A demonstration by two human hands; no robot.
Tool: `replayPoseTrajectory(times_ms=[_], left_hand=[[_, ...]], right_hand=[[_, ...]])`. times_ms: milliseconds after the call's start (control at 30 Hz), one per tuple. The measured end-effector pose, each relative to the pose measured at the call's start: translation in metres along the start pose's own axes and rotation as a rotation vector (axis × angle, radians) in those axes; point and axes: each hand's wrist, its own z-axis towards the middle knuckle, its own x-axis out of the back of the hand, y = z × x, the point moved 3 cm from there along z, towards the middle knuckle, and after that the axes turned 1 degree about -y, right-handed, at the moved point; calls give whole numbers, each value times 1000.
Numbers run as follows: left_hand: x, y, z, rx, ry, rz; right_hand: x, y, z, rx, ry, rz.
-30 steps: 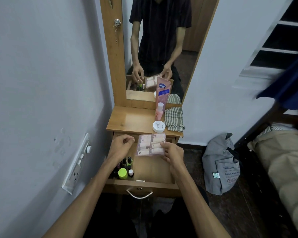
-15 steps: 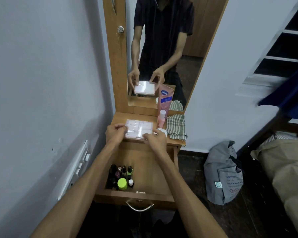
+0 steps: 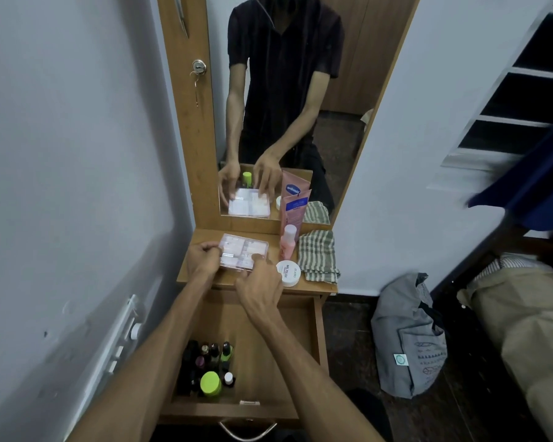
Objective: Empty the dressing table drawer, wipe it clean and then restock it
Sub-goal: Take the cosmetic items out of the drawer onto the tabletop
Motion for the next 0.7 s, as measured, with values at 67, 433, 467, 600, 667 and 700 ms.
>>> replayPoseTrajectory(times_ms=[67,433,467,600,667,700], left_hand=[[-5,0,3,-7,-2,-4],[-32,8,1,-82,-35,138],[-33,9,2,-92,-43,167],[-35,13,5,-111,-71,195],[-36,15,4,-113,-67,181],[-36,15,4,-114,-62,182]], right_hand=[[-3,3,2,-6,-1,-5],[-15,1,11,75,-57,-1],[-15,2,13,87,-58,0],[-14,4,19,136,-74,40],[-14,8,24,154,-75,58],[-16,10,27,158,-79,61]])
